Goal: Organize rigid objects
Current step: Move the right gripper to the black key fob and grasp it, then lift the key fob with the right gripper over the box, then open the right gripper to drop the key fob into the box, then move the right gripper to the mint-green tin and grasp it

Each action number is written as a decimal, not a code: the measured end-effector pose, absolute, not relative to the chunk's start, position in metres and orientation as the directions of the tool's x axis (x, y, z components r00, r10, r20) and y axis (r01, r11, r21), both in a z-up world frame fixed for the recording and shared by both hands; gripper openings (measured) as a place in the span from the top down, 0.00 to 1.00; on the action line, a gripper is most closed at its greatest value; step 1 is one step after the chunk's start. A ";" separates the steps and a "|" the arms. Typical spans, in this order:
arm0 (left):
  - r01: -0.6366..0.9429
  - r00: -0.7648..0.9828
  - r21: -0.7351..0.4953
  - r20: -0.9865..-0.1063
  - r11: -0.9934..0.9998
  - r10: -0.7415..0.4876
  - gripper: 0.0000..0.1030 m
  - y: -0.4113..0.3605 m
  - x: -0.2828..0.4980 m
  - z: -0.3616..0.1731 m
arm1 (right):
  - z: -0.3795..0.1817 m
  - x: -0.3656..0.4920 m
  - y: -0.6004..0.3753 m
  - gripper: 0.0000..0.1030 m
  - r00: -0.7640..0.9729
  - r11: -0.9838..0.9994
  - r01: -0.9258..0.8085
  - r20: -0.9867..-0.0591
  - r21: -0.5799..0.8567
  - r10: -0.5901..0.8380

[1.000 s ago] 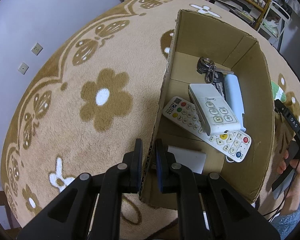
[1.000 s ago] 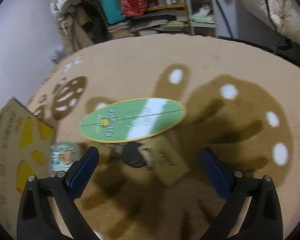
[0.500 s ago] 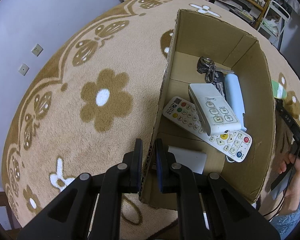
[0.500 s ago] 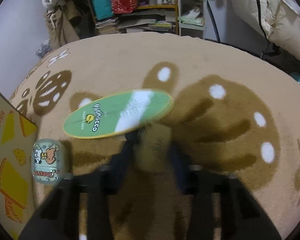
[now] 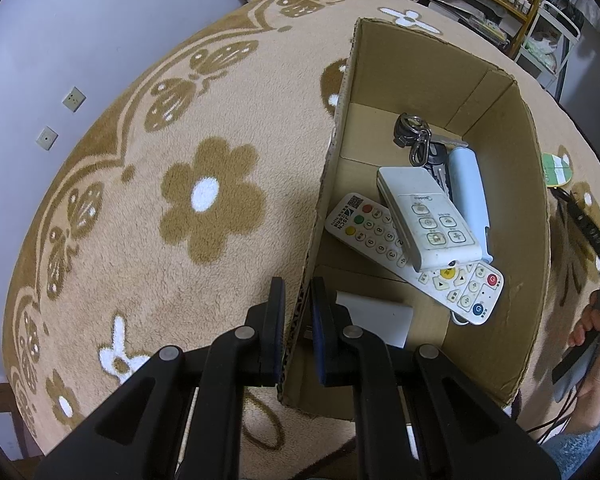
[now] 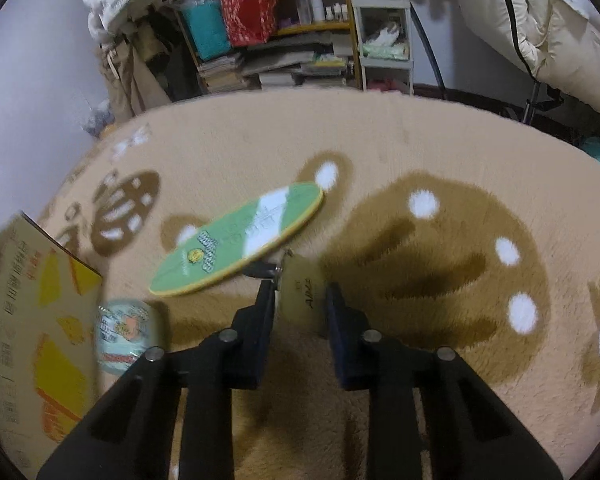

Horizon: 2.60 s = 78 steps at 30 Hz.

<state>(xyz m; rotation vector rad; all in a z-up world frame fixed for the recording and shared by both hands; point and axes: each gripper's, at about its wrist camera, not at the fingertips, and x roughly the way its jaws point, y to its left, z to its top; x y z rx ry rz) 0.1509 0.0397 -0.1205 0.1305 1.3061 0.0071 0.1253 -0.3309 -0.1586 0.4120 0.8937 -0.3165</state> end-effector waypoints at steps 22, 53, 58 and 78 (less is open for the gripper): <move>0.062 0.263 0.084 -0.963 0.995 0.065 0.90 0.043 0.152 -0.120 | -0.044 0.120 -0.302 0.95 0.808 0.903 0.239 -0.589 0.357 0.019; 0.070 0.269 0.090 -0.961 0.993 0.069 0.89 0.040 0.152 -0.120 | -0.069 0.153 -0.128 0.95 0.655 0.960 -0.168 -0.702 0.226 0.280; 0.072 0.268 0.087 -0.961 0.994 0.065 0.89 0.042 0.152 -0.121 | -0.061 0.152 -0.121 0.84 0.678 0.974 -0.179 -0.699 0.141 0.226; 0.078 0.269 0.098 -0.960 0.992 0.074 0.87 0.042 0.152 -0.120 | -0.070 0.156 -0.231 0.00 0.723 0.964 0.181 -0.691 0.194 0.003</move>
